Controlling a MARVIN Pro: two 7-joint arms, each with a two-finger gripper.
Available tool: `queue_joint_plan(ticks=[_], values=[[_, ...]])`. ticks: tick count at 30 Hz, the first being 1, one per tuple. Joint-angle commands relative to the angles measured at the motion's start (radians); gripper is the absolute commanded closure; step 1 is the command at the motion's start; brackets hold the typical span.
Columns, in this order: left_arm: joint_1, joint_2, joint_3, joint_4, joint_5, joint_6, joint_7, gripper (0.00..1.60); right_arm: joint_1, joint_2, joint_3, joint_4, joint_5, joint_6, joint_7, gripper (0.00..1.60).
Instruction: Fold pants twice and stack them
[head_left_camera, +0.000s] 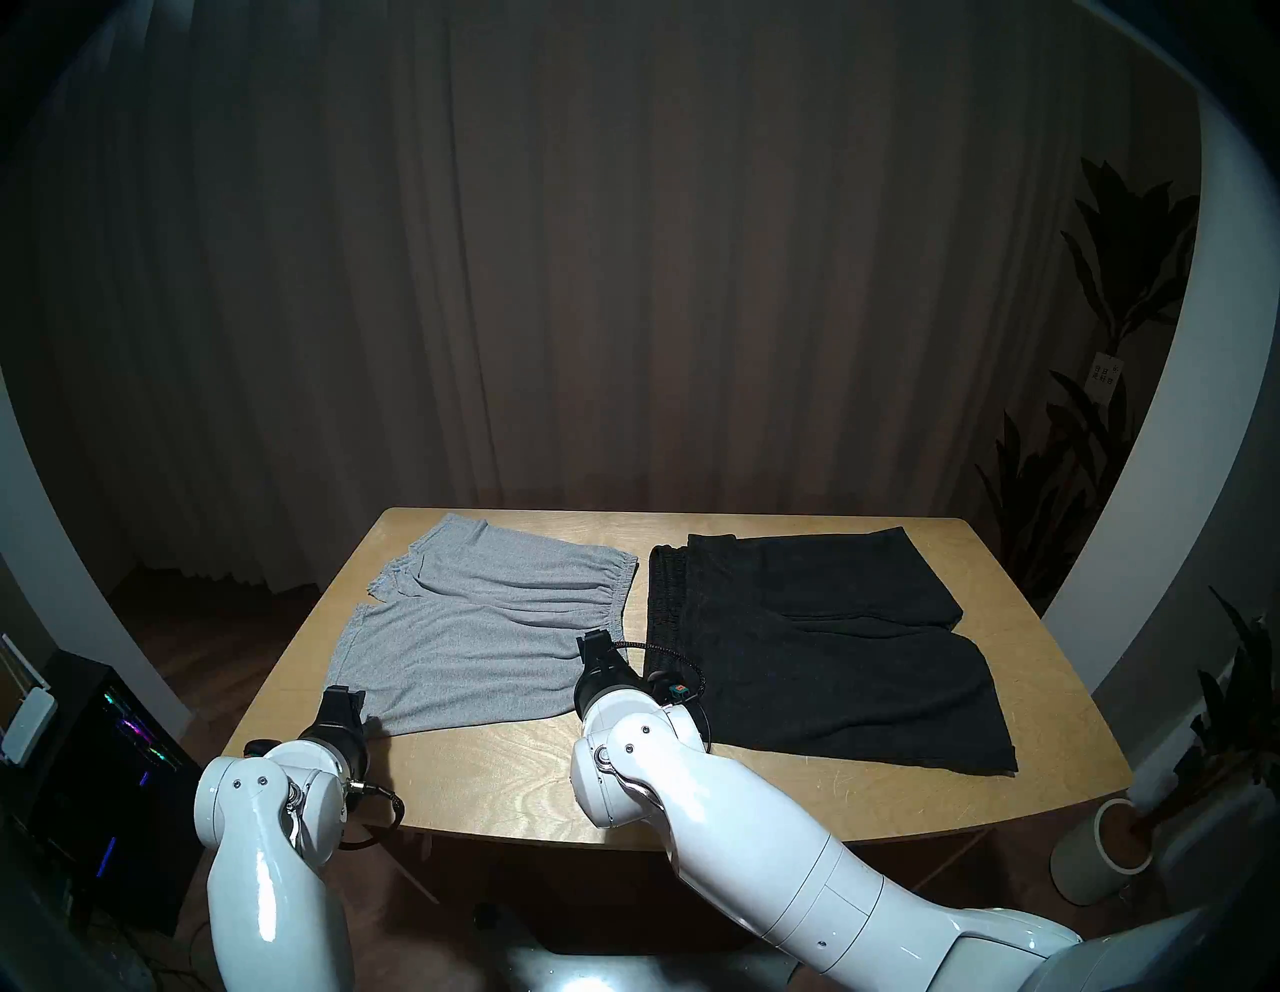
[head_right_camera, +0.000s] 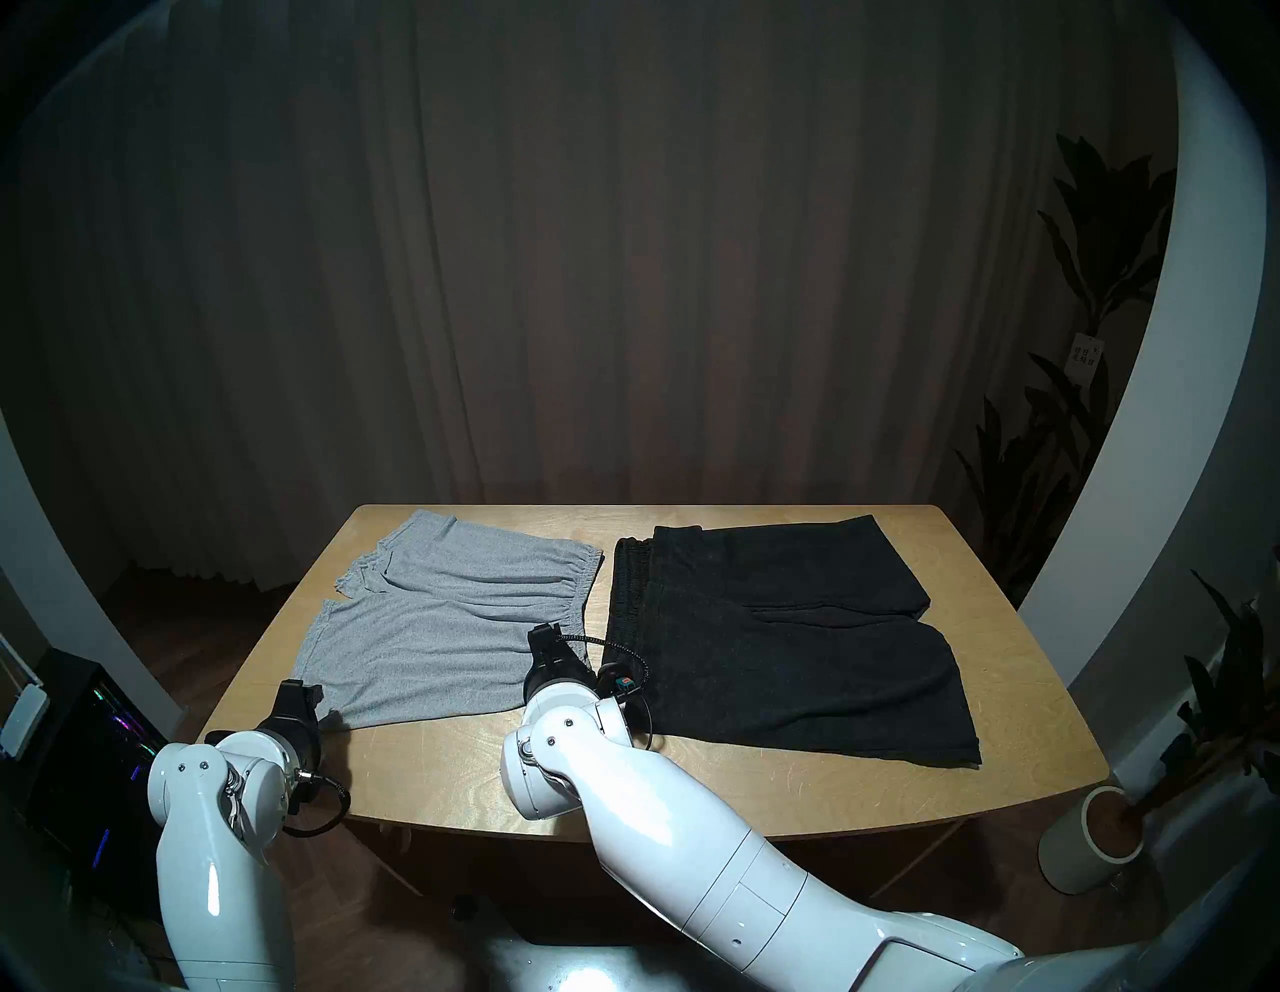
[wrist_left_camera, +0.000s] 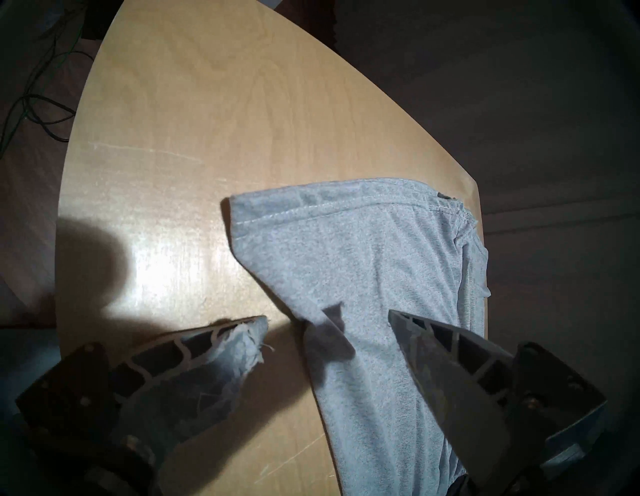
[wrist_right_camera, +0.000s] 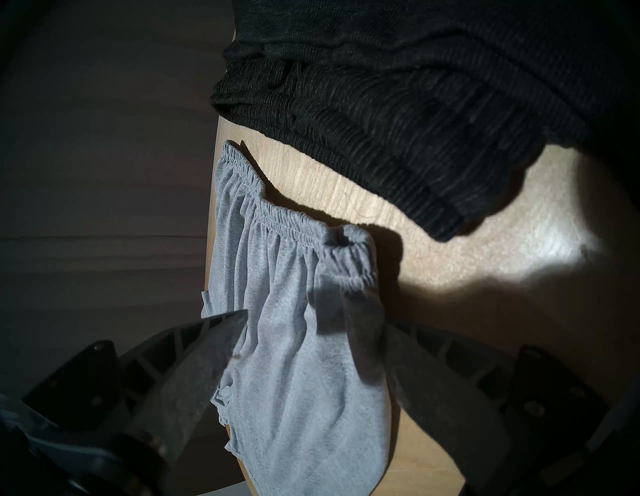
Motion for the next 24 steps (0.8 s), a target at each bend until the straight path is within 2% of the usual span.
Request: queue_joint_plan(ticks=[1, 13, 15, 17, 19, 22, 23, 24], values=[[-0.037, 0.012, 0.006, 0.088, 0.039, -0.027, 0.024, 0.00, -0.020, 0.011, 0.002, 0.003, 0.007, -0.005, -0.005, 0.00], [-0.051, 0.019, 0.010, 0.114, 0.047, -0.037, 0.031, 0.00, -0.013, 0.008, 0.003, 0.017, 0.017, -0.005, -0.001, 0.03], [-0.050, 0.020, 0.010, 0.115, 0.046, -0.038, 0.029, 0.00, -0.011, 0.007, 0.003, 0.021, 0.019, -0.006, -0.002, 0.16], [-0.049, 0.021, 0.011, 0.116, 0.044, -0.039, 0.027, 0.00, -0.009, 0.005, 0.003, 0.026, 0.021, -0.007, -0.002, 0.44], [-0.049, 0.021, 0.011, 0.117, 0.041, -0.039, 0.025, 0.13, -0.007, 0.004, 0.002, 0.029, 0.023, -0.008, -0.001, 0.56], [-0.050, 0.021, 0.012, 0.120, 0.037, -0.038, 0.021, 0.36, -0.005, 0.004, 0.000, 0.033, 0.026, -0.008, -0.001, 0.85], [-0.050, 0.021, 0.013, 0.121, 0.037, -0.038, 0.021, 0.40, -0.005, 0.003, 0.000, 0.033, 0.027, -0.009, 0.000, 0.87], [-0.050, 0.021, 0.013, 0.121, 0.037, -0.037, 0.021, 0.72, -0.004, 0.003, -0.001, 0.034, 0.028, -0.009, 0.000, 0.87]])
